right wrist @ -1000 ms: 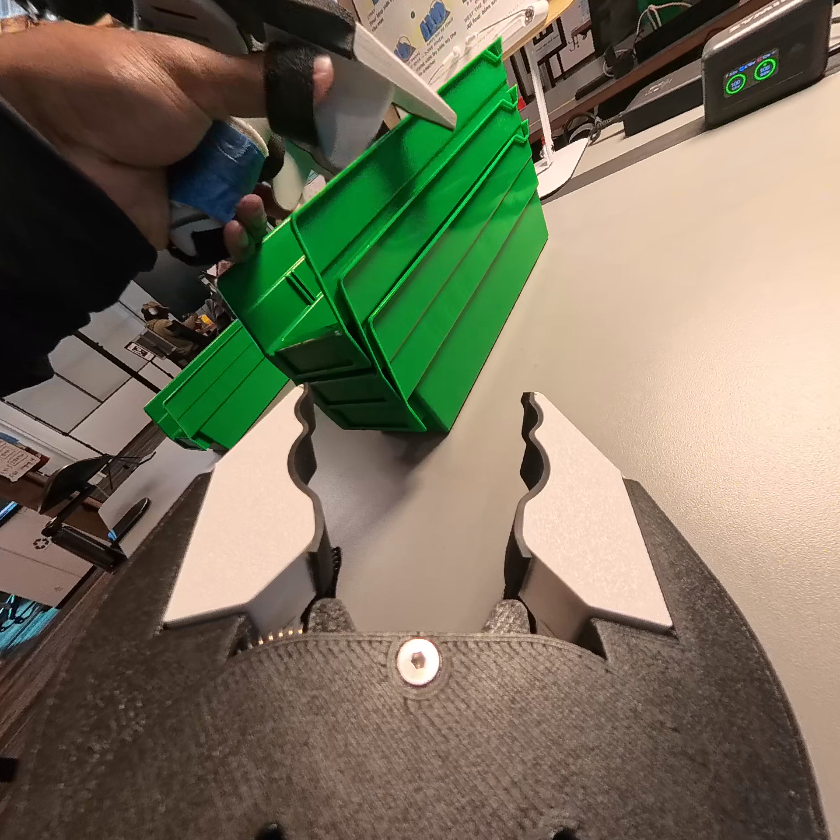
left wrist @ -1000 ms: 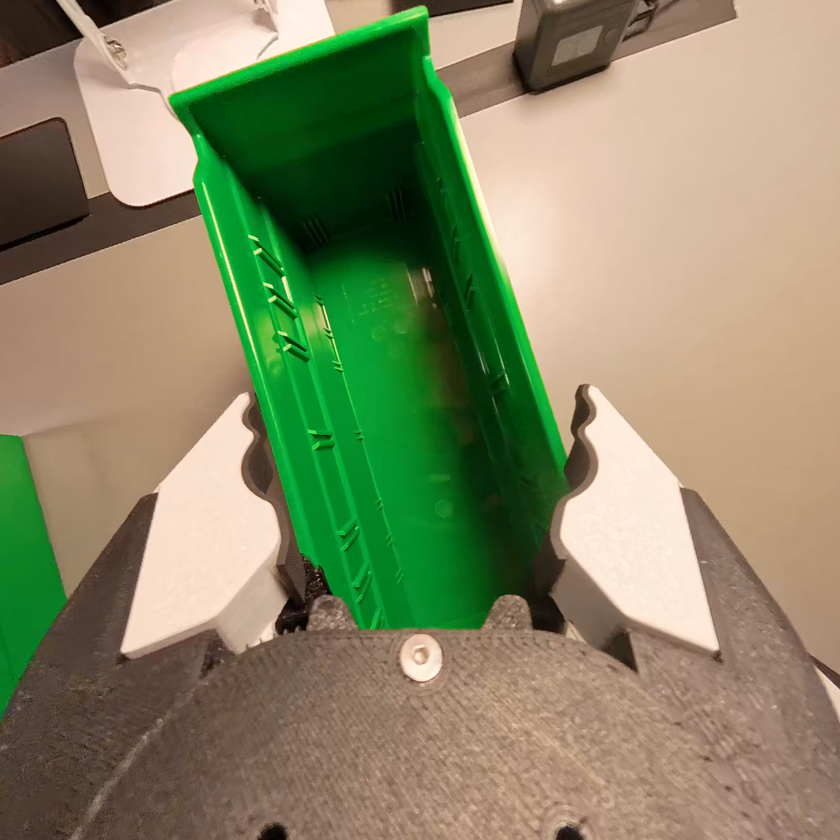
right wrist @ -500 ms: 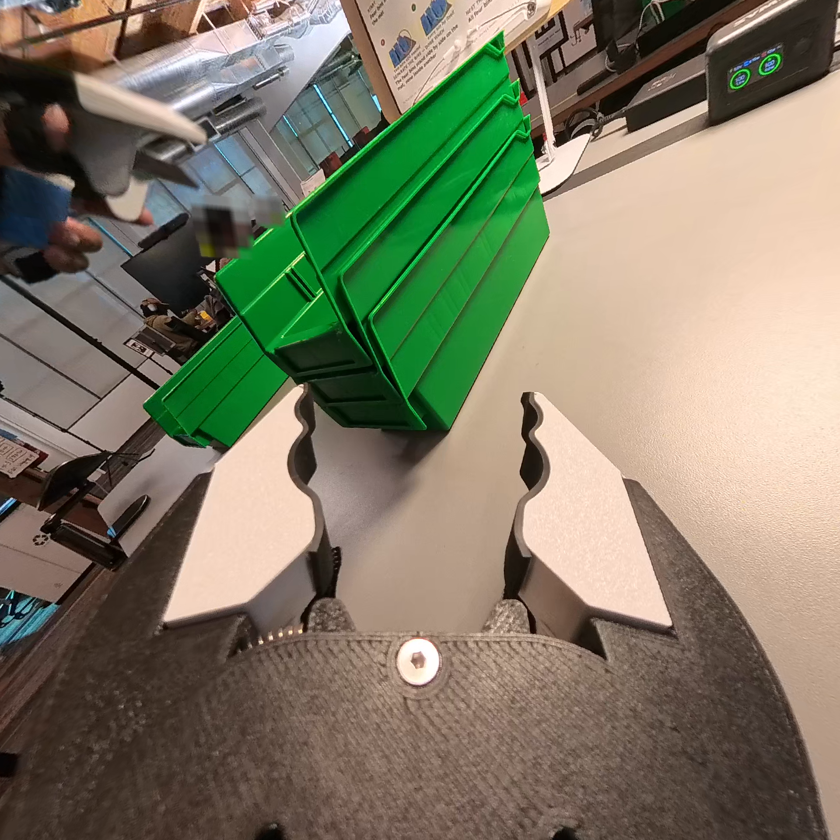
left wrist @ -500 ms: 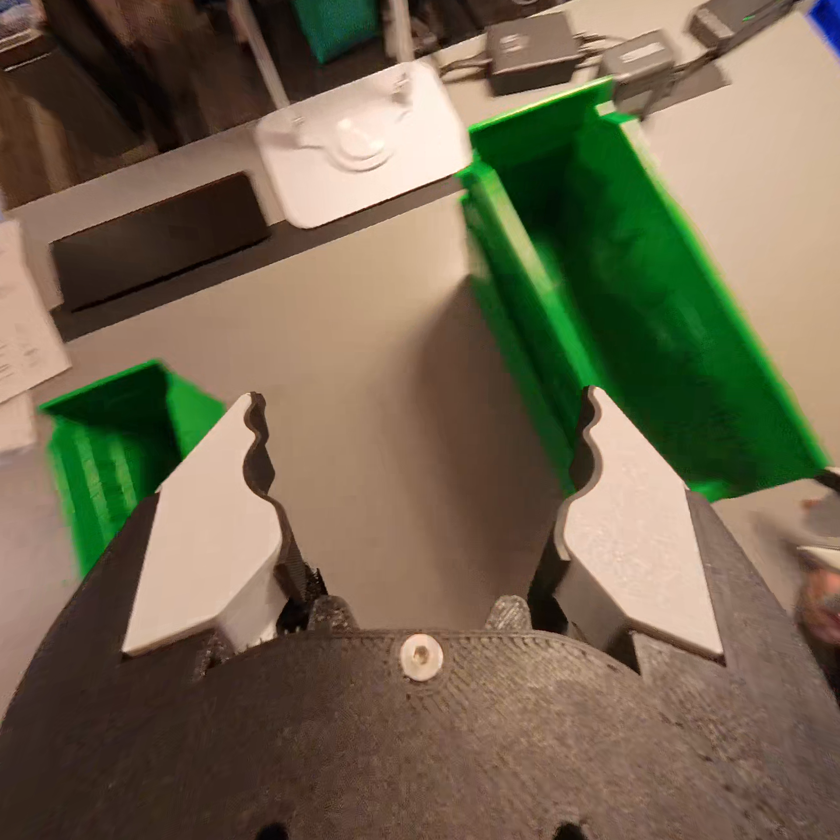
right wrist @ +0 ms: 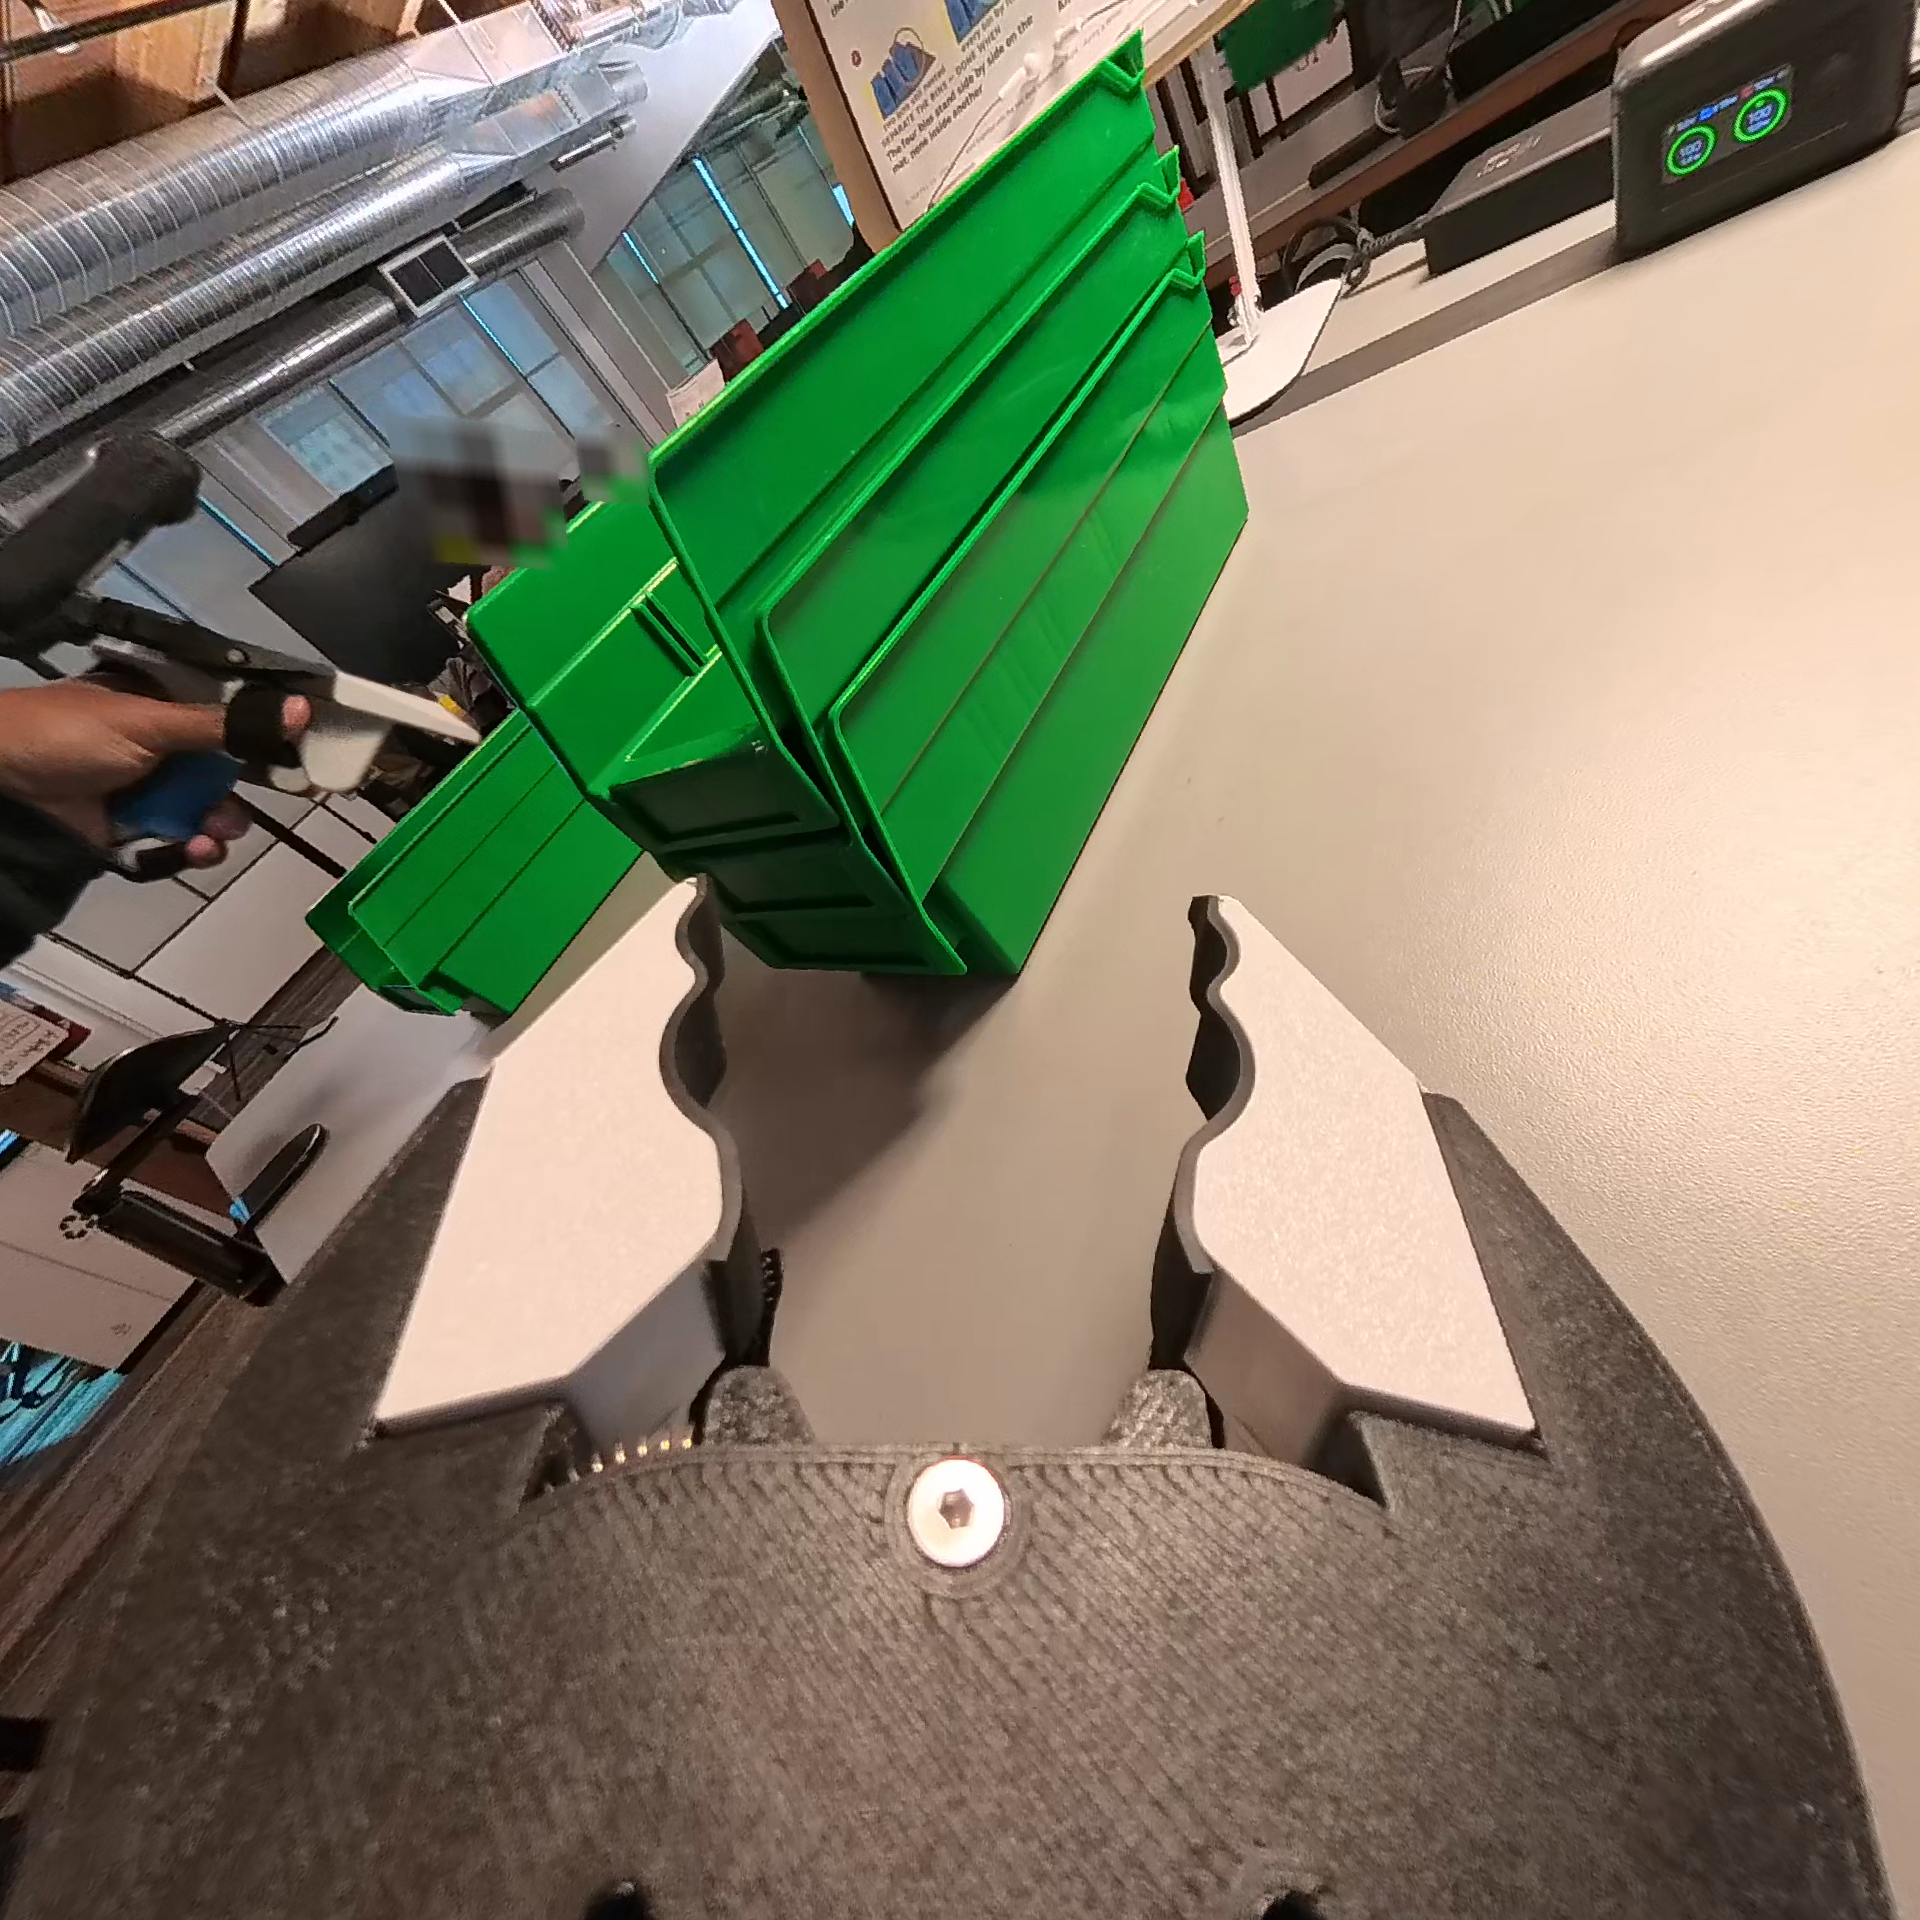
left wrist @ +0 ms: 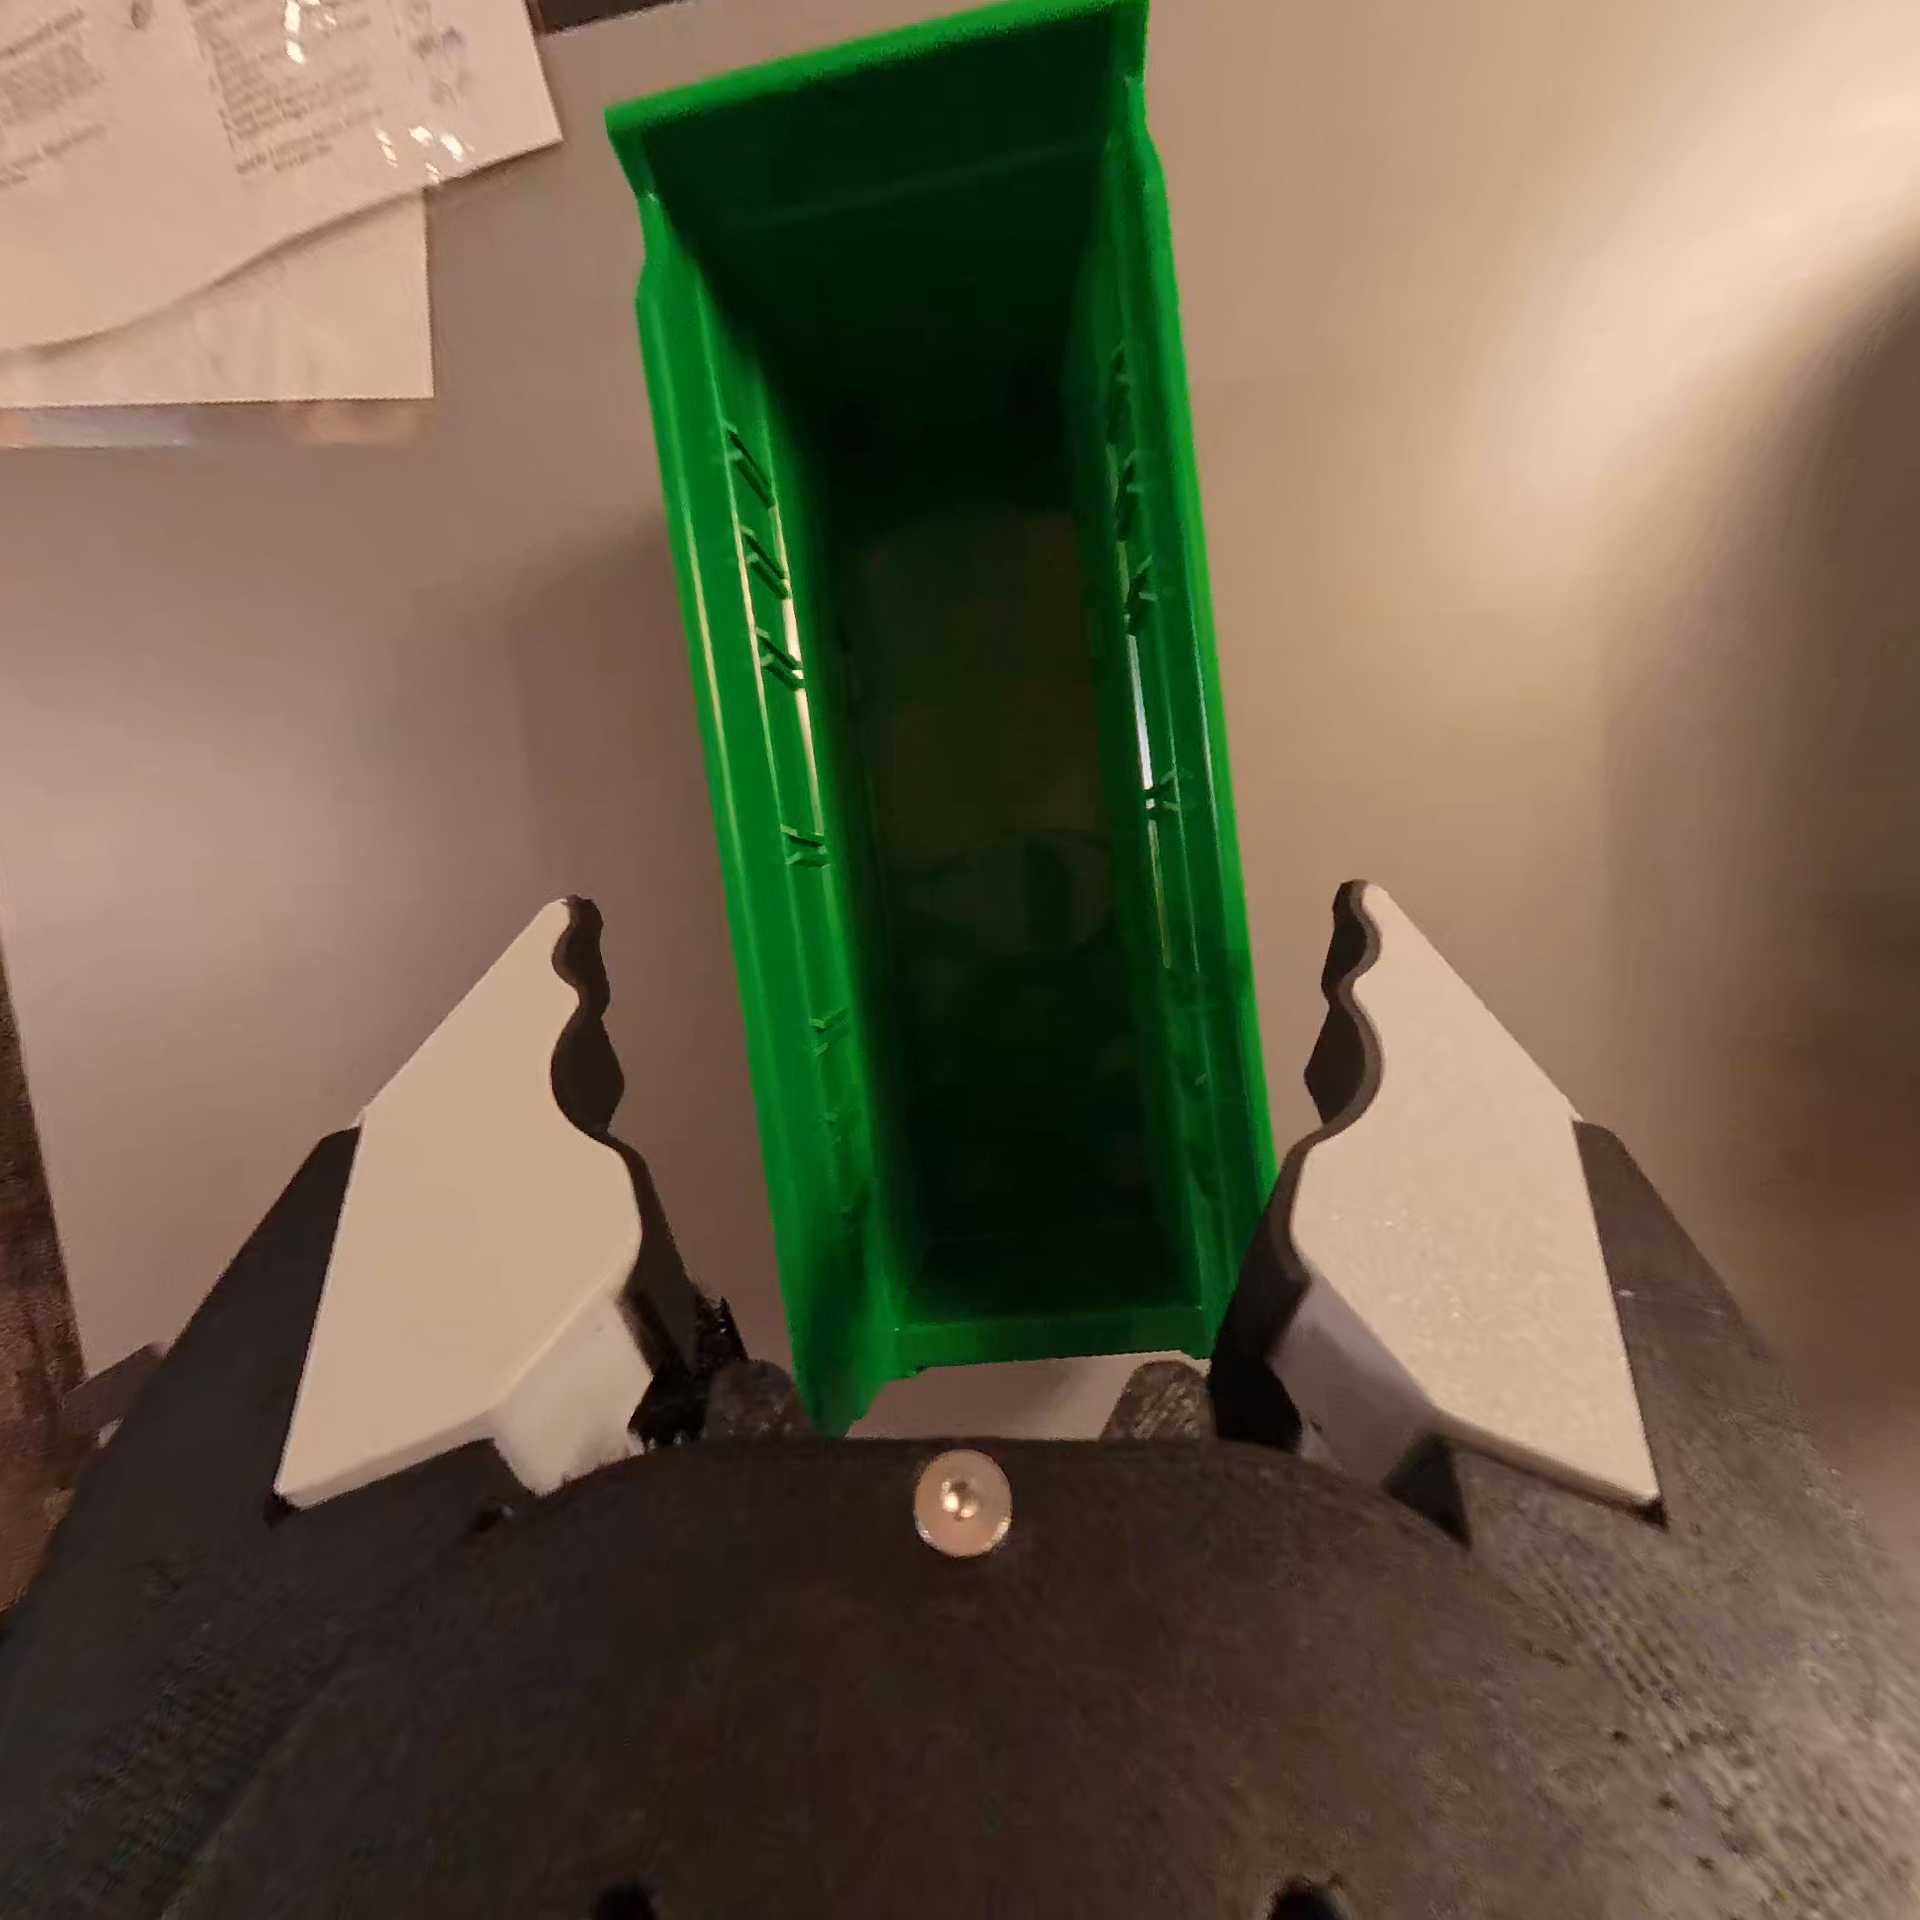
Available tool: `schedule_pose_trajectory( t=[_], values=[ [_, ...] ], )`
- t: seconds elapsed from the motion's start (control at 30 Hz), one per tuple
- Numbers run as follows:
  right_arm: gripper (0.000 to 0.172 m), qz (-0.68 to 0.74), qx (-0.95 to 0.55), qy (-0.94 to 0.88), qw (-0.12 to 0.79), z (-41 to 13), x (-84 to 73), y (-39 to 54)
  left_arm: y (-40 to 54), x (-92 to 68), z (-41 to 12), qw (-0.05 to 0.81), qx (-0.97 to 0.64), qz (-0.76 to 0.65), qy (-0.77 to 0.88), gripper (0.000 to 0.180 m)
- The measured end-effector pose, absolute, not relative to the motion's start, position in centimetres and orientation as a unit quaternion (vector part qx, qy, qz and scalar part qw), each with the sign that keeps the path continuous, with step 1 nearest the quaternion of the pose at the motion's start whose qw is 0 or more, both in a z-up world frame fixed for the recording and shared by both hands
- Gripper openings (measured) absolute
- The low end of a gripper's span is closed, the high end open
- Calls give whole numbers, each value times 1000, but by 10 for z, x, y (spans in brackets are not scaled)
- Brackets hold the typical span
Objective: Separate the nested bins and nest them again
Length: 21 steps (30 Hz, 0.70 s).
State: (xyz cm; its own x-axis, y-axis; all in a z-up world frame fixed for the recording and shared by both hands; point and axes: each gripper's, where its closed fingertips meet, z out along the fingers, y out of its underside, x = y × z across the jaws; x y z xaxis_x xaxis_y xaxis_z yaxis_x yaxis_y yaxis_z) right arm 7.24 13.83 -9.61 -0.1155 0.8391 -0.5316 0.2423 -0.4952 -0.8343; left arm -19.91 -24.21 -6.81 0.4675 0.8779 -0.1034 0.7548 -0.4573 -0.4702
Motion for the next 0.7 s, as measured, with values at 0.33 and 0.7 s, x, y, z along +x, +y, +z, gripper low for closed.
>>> schedule_pose_trajectory(
  t=[0.33, 0.7],
  values=[
    [91, 608, -615, -437, 246, -95, 73, 138, -245, -207, -95, 144, -840, 164, -497, 139],
    [91, 608, -616, -438, 242, -96, 72, 137, -239, -201, -111, 152, -841, 111, -507, 118]
  ],
)
